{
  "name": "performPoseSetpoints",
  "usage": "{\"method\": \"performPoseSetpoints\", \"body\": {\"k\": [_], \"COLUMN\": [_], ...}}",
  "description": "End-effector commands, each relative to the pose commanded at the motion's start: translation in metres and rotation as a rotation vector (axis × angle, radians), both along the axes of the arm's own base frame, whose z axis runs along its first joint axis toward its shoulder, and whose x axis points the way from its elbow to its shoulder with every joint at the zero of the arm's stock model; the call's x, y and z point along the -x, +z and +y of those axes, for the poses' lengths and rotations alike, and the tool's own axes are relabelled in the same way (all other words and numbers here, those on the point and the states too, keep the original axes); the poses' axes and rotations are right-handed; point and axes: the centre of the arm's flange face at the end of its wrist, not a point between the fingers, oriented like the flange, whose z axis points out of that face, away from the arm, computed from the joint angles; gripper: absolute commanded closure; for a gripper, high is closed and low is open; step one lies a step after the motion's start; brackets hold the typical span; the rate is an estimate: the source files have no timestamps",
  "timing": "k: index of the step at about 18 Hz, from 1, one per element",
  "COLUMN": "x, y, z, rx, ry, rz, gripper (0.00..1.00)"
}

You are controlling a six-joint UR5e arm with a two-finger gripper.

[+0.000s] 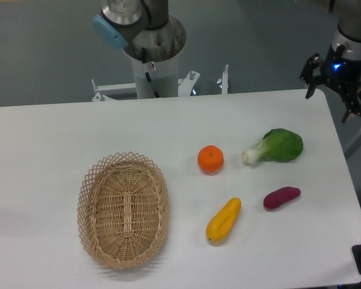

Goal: Pick up the mango from the table
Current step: 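Move the open gripper from its raised pose toward the table, then lower the gripper down over the yellow mango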

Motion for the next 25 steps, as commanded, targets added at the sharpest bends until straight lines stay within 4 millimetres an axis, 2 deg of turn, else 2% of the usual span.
{"method": "performPoseSetpoints", "body": {"k": [7, 12, 19, 23, 25], "x": [-0.002, -0.008, -0.032, -0.045, -0.050], "y": [-0.005, -0.005, -0.011, -0.031, -0.041], "z": [0.002, 0.011, 0.066, 0.091, 0.115], "rx": [-0.008, -0.023, -0.063, -0.064, -0.104], "ry": [-0.003, 0.009, 0.167, 0.228, 0.309], "rz": [-0.012, -0.020, -0.028, -0.058, -0.042], "gripper": [0.00, 0.00, 0.00, 0.00, 0.00]}}
